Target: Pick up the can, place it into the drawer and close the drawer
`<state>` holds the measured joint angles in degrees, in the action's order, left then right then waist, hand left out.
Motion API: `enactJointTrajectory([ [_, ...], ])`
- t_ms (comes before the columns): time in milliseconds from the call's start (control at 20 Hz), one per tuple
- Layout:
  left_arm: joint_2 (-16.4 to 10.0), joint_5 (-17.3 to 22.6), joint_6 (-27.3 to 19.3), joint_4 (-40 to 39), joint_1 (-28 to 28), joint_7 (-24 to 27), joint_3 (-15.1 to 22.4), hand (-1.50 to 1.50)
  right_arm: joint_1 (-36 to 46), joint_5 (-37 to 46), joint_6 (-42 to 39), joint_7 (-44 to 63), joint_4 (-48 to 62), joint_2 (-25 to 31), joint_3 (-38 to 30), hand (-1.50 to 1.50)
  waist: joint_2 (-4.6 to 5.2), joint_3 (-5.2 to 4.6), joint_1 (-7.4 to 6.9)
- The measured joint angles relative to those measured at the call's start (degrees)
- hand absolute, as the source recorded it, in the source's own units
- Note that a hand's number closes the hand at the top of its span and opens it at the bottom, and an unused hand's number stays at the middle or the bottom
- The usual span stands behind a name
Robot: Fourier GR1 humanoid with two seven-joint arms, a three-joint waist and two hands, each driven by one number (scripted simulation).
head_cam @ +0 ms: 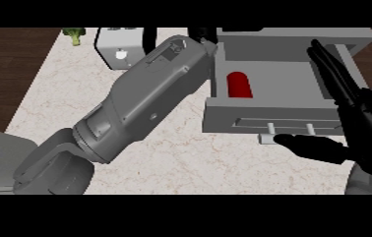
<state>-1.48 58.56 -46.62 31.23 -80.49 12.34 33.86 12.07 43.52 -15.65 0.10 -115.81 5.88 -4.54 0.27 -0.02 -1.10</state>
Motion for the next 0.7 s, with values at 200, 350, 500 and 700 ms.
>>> enactJointTrajectory([
  [200, -1.69, -1.35, -0.64, 1.96, 0.95, -1.58, 0.06, -1.5, 4.72, 5.68, 3.61, -2.67, 9.86, 1.3, 2.17, -1.5, -0.11, 0.02, -0.36],
  [350, -3.24, -2.39, -0.92, 4.28, 2.58, -2.69, 0.34, -1.5, 8.65, 9.72, 5.55, -3.55, 16.46, 1.93, 4.16, -1.5, -0.19, 0.01, -0.61],
  [500, -5.49, -3.25, -1.03, 5.88, 2.89, -4.57, 0.48, -1.5, 11.98, 14.26, 7.63, -4.25, 23.39, 3.02, 5.8, -1.5, -0.18, 0.01, -0.86],
  [700, -7.54, -4.46, -1.37, 8.46, 4.28, -6.33, 0.46, -1.5, 16.17, 19.35, 13.96, -5.23, 34.5, 2.18, 6.82, -1.5, -0.11, 0.03, -0.95],
])
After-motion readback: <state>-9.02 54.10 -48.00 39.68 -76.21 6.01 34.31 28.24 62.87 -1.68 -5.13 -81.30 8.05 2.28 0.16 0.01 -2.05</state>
